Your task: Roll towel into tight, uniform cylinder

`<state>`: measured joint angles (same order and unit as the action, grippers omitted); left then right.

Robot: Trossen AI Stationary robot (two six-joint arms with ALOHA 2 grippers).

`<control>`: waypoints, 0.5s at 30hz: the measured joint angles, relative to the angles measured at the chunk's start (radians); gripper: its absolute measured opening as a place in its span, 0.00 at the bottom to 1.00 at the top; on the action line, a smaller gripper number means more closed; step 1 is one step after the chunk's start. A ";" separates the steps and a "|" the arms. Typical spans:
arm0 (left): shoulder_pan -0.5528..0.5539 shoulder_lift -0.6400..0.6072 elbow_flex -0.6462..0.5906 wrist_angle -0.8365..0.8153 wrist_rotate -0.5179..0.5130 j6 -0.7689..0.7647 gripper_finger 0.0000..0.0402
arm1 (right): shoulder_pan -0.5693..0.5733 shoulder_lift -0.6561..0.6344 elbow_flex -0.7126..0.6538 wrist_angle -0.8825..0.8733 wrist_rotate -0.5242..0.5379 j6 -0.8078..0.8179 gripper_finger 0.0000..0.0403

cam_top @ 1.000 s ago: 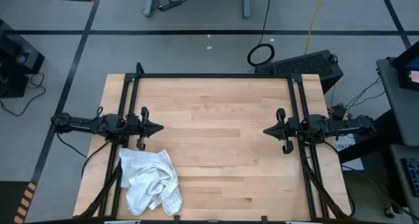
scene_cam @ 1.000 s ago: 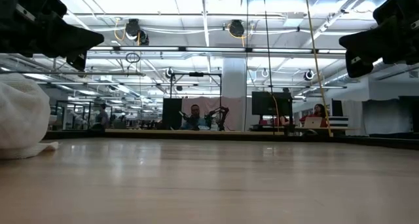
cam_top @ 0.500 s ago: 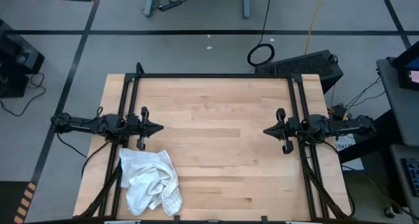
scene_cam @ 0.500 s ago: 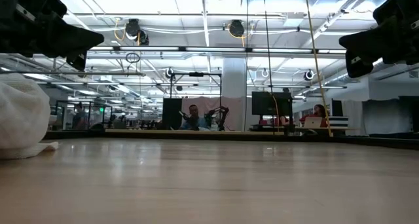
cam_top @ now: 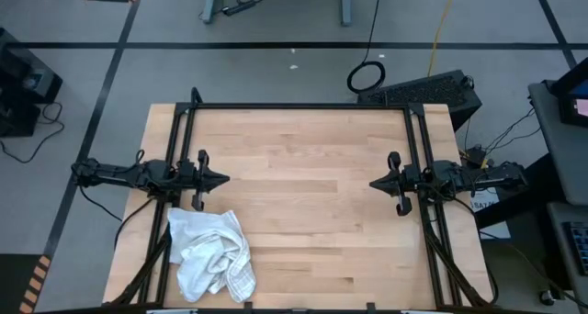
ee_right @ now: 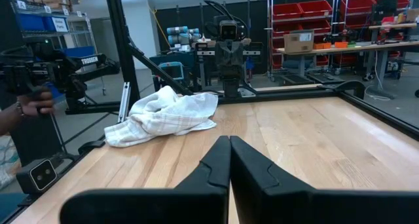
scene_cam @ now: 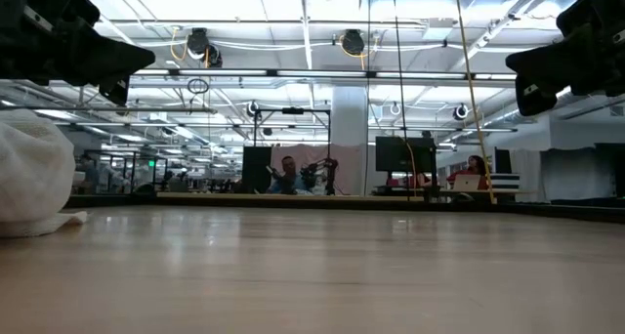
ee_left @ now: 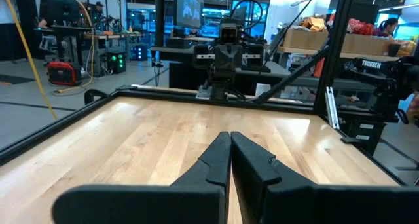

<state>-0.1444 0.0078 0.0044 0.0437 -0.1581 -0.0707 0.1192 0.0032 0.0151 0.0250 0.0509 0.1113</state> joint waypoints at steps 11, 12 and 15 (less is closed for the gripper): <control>0.000 0.000 0.000 0.002 -0.001 0.000 0.05 | 0.000 0.000 0.000 0.000 0.000 0.000 0.00; 0.000 0.000 0.000 0.008 -0.005 0.000 0.05 | 0.000 0.000 0.000 0.000 0.000 0.000 0.00; 0.000 0.000 0.004 0.088 -0.017 0.000 0.05 | 0.000 0.000 0.000 0.000 0.000 0.000 0.00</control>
<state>-0.1441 0.0076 0.0085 0.1319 -0.1751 -0.0707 0.1196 0.0032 0.0150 0.0252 0.0511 0.1116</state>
